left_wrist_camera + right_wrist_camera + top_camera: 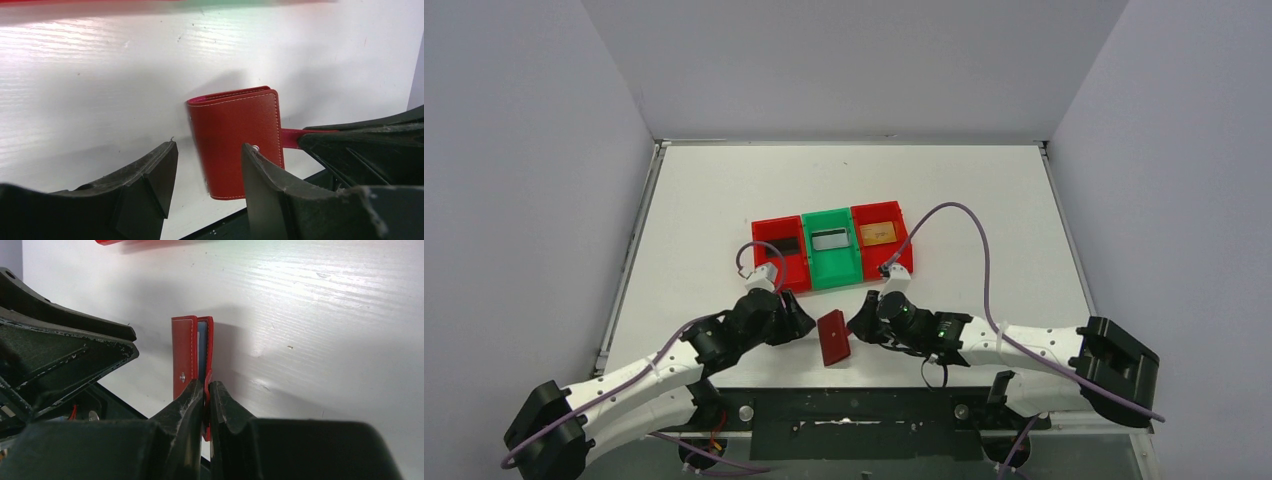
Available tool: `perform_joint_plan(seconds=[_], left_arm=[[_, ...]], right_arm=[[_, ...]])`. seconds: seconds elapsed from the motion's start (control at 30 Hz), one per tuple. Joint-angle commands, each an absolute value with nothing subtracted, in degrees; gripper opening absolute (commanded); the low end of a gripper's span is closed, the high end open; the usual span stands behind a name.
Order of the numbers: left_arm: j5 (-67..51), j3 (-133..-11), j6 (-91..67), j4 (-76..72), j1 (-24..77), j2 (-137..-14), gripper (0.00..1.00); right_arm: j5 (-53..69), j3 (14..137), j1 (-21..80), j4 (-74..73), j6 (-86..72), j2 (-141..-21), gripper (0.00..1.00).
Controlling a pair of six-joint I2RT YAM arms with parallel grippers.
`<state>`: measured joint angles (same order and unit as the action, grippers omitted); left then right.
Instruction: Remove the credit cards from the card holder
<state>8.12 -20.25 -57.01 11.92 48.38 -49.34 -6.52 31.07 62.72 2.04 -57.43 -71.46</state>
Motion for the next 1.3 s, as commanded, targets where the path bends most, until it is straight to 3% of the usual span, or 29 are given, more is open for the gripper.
perform_joint_plan(seconds=[0.0, 0.3, 0.57, 0.77, 1.0, 1.17, 1.27], left_arm=[[11.0, -22.2, -57.8, 13.4, 48.5, -46.9, 0.49], [12.2, -23.8, -57.8, 17.1, 48.4, -44.0, 0.55], [12.5, -23.3, -58.7, 19.6, 48.5, -40.9, 0.60], [12.5, -22.7, -59.4, 20.6, 48.4, -41.0, 0.61], [11.2, -23.8, -57.8, 19.5, 48.4, -43.0, 0.62], [7.6, -24.0, -56.1, 14.8, 48.5, -46.2, 0.62], [4.1, -24.3, -54.9, 11.5, 48.5, -49.3, 0.62]], right_arm=[[-9.1, 30.5, 63.5, 5.3, -56.1, -67.5, 0.00], [-8.5, 31.2, 65.4, 12.8, -52.8, -66.7, 0.01], [-5.2, 35.2, 66.0, 16.4, -51.2, -74.0, 0.02], [-12.1, 38.2, 66.2, 7.0, -56.3, -78.0, 0.00], [-18.7, 30.7, 66.1, 1.8, -64.7, -72.9, 0.00], [-18.2, 23.6, 64.9, 2.6, -68.0, -69.5, 0.10], [-17.3, 22.3, 64.1, 2.2, -69.0, -70.2, 0.09]])
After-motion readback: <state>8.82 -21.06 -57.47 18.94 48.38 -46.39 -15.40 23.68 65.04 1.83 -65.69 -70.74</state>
